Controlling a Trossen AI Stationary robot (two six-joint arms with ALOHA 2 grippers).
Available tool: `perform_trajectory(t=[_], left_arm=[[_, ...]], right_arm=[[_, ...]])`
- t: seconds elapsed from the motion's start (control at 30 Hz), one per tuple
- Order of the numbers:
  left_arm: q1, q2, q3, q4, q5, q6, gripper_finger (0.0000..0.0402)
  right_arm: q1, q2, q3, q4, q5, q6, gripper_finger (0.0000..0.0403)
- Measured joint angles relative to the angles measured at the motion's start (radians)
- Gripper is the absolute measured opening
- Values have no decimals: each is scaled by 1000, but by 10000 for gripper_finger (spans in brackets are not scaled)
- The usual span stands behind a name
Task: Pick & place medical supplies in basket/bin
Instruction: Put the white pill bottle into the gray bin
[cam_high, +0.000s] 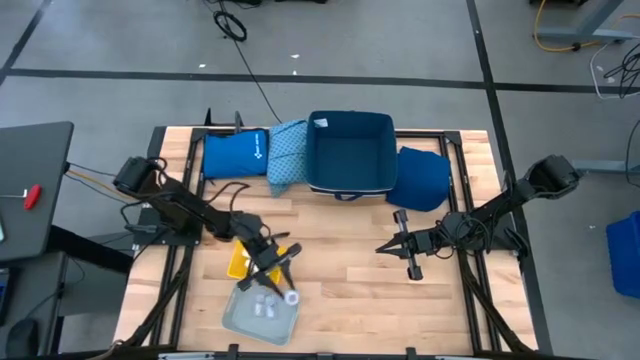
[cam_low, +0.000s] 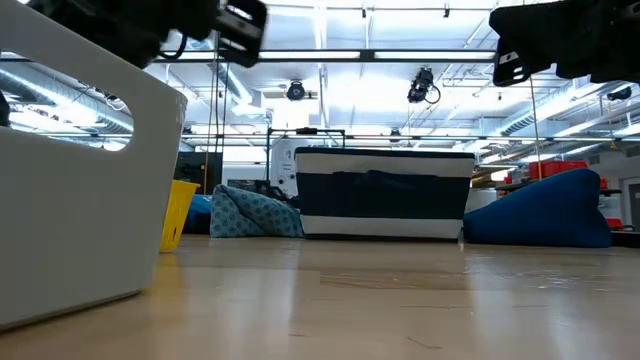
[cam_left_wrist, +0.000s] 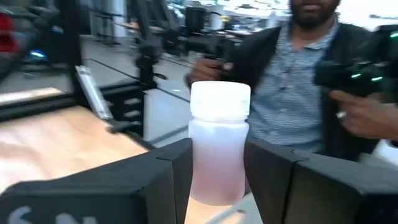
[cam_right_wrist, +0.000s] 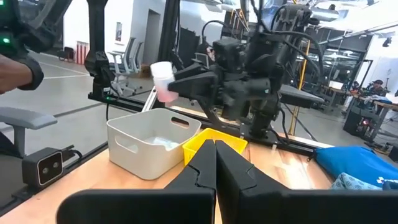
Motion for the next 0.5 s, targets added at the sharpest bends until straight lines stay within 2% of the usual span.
perform_trajectory(t=[0.2,0.5], left_arm=[[-70,-7,-56,-20,20,-49,129],[-122,-6,-89,-197,-100,-58,129]], right_arm=[[-19,0,0,-5,-15,52,0],[-58,0,0,-11,-24,73,0]])
